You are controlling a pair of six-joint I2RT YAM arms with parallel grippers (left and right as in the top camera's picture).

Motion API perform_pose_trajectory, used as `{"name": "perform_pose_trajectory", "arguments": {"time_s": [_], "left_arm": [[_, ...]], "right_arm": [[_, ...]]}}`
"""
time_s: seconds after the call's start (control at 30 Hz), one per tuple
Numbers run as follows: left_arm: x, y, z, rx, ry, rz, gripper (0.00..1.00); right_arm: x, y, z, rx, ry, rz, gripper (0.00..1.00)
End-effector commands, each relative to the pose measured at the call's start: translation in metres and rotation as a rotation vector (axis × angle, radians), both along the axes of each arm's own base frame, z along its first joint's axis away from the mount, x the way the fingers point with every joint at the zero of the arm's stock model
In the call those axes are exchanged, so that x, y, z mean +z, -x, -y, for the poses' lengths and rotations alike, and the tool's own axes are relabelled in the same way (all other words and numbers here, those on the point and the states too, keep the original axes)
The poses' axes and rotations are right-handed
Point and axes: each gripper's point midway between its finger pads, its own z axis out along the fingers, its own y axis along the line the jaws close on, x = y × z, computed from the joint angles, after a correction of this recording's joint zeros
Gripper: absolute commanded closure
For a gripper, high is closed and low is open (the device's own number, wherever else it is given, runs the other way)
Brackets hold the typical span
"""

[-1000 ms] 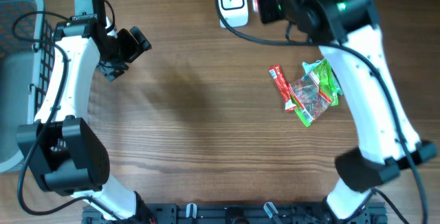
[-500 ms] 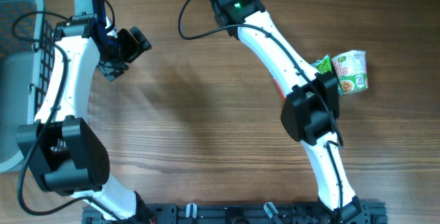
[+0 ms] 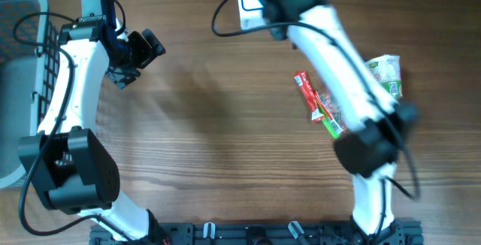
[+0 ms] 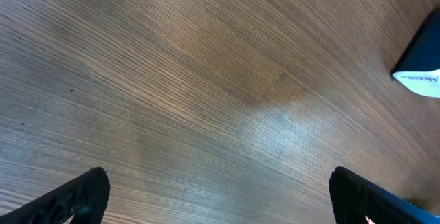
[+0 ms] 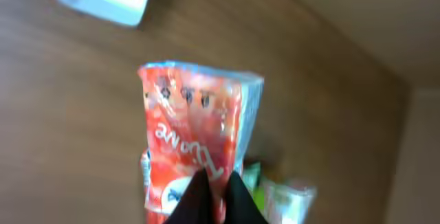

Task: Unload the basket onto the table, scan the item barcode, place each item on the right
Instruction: 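Lower the Kleenex pack onto the pile beside the Nescafé stick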

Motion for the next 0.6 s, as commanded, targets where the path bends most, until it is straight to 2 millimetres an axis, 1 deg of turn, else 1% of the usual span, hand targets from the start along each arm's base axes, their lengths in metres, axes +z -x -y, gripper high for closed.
{"name": "perform_pose_trajectory", "arguments": {"time_s": [0.0,0.03,0.07,0.13,0.17,0.2,0.27,0.37,0.4,0.43,0.47,0.53,0.57], "left_arm": [[0.011,-0.002,-0.002,0.001,-0.009,0.029,0.0],[0.011,-0.002,-0.002,0.001,-0.009,0.029,0.0],[0.011,-0.002,-0.002,0.001,-0.009,0.029,0.0],[0.011,-0.002,-0.002,0.001,-0.009,0.029,0.0],[0.011,-0.002,-0.002,0.001,-0.009,0.029,0.0],[0.011,-0.002,-0.002,0.001,-0.009,0.029,0.0],[0.011,-0.002,-0.002,0.001,-0.009,0.029,0.0],[0.011,-0.002,-0.002,0.001,-0.009,0.029,0.0],[0.011,-0.002,-0.002,0.001,-0.009,0.03,0.0],[0.011,-0.002,-0.002,0.001,-0.009,0.029,0.0],[0.011,-0.002,-0.002,0.001,-0.009,0.03,0.0],[0.011,-0.002,-0.002,0.001,-0.009,0.029,0.0],[0.011,-0.002,-0.002,0.001,-0.009,0.029,0.0]], "right_arm": [[0.011,0.051,0.008,-0.024,-0.302,-0.208,0.96],[0.003,0.062,0.016,-0.066,-0.331,-0.282,0.95],[-0.011,0.065,0.027,-0.15,-0.363,-0.327,0.96],[-0.039,0.068,0.05,-0.242,-0.315,-0.383,0.96],[-0.052,0.068,0.058,-0.271,-0.296,-0.4,0.96],[-0.069,0.069,0.064,-0.291,-0.288,-0.424,0.96],[-0.102,0.067,0.07,-0.311,-0.285,-0.443,0.96],[-0.149,0.059,0.07,-0.298,-0.292,-0.417,0.96],[-0.164,0.055,0.072,-0.3,-0.283,-0.394,0.96],[-0.173,0.054,0.074,-0.3,-0.277,-0.381,0.95],[-0.184,0.054,0.074,-0.299,-0.278,-0.373,0.79],[-0.189,0.056,0.076,-0.302,-0.271,-0.375,0.44],[-0.188,0.055,0.078,-0.298,-0.258,-0.368,0.4]]}}
